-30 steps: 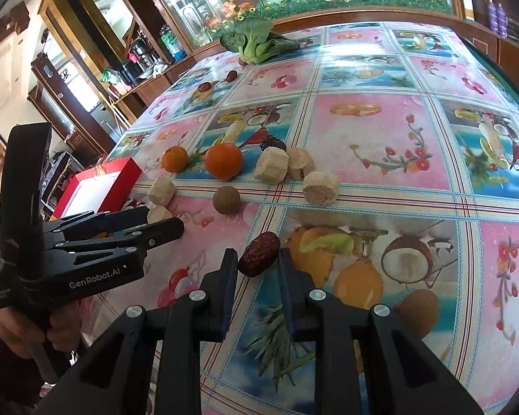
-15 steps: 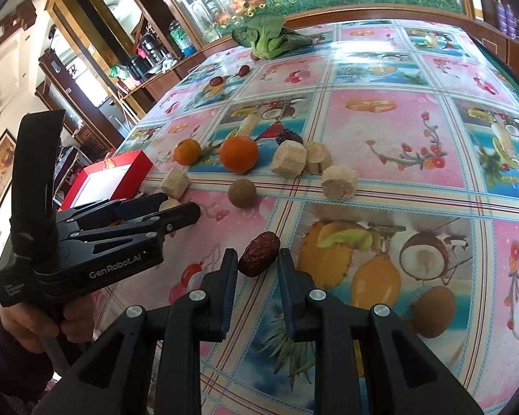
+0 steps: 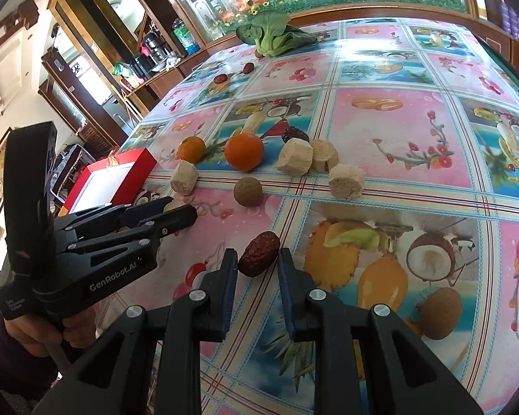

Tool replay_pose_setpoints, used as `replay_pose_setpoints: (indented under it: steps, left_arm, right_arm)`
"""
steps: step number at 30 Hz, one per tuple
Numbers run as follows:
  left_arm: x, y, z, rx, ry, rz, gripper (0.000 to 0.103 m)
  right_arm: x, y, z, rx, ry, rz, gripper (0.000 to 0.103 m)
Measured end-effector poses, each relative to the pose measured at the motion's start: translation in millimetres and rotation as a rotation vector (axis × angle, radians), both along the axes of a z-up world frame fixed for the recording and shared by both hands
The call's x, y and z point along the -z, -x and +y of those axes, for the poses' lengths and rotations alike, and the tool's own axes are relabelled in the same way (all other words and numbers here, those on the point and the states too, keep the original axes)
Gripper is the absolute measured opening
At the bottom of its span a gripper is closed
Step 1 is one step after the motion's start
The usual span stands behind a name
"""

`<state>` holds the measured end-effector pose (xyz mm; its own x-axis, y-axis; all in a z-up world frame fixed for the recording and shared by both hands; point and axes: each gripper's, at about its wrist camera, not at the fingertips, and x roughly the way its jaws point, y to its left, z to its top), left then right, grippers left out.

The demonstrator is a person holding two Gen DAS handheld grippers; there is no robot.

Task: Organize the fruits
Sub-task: 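Grasp another beige ball with the left tool while the right tool holds the date, then carry the beige ball and date into the tray and open both tools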

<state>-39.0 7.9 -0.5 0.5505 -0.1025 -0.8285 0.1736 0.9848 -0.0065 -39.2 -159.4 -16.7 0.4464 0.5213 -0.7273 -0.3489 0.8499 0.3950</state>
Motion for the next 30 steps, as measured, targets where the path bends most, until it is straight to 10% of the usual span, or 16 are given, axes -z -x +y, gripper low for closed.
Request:
replay_pose_setpoints:
  steps: [30]
  left_arm:
    - [-24, 39, 11, -0.016, 0.017, -0.085, 0.028]
  right_arm:
    - [-7, 3, -1, -0.009, -0.045, -0.046, 0.022]
